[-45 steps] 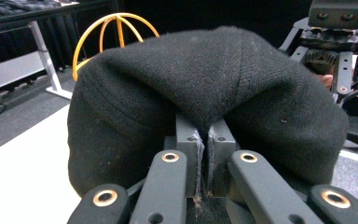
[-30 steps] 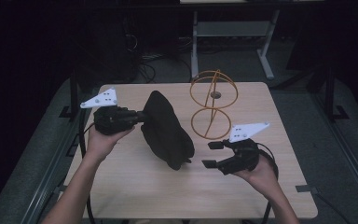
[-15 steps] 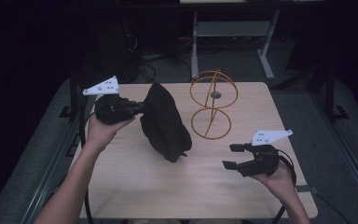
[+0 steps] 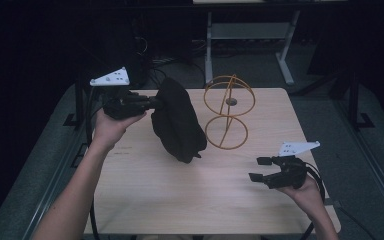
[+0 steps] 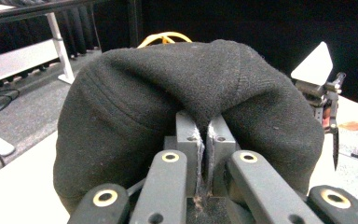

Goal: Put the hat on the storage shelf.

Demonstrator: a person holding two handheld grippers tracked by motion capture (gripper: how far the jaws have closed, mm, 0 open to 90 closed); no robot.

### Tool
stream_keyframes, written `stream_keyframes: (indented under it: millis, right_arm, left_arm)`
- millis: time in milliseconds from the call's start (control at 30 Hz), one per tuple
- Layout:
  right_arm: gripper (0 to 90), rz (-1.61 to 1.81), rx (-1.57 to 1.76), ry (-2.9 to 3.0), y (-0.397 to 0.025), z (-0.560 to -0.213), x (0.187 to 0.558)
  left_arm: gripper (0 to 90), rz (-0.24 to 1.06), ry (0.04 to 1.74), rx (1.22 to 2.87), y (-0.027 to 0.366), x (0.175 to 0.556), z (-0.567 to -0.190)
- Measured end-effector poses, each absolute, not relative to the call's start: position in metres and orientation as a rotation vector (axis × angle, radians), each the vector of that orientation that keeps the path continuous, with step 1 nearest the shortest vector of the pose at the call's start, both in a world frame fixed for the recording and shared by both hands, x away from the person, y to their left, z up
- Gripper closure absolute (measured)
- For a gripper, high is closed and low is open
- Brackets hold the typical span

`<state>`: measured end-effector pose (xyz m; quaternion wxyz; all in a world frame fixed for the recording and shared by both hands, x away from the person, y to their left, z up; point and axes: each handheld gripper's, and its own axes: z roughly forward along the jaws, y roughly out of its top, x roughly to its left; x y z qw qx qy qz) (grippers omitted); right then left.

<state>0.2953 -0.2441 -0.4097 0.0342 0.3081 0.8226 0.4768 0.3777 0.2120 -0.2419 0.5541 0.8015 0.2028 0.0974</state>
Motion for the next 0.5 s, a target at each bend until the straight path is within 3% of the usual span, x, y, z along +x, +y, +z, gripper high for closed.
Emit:
stream_keyframes:
  millis: [500]
  right_arm:
    - [26.2,1.461,0.977,2.480,-0.259,-0.411,0.301]
  left_arm:
    - [86.9,0.224,0.507,1.898,0.195,0.401,-0.224]
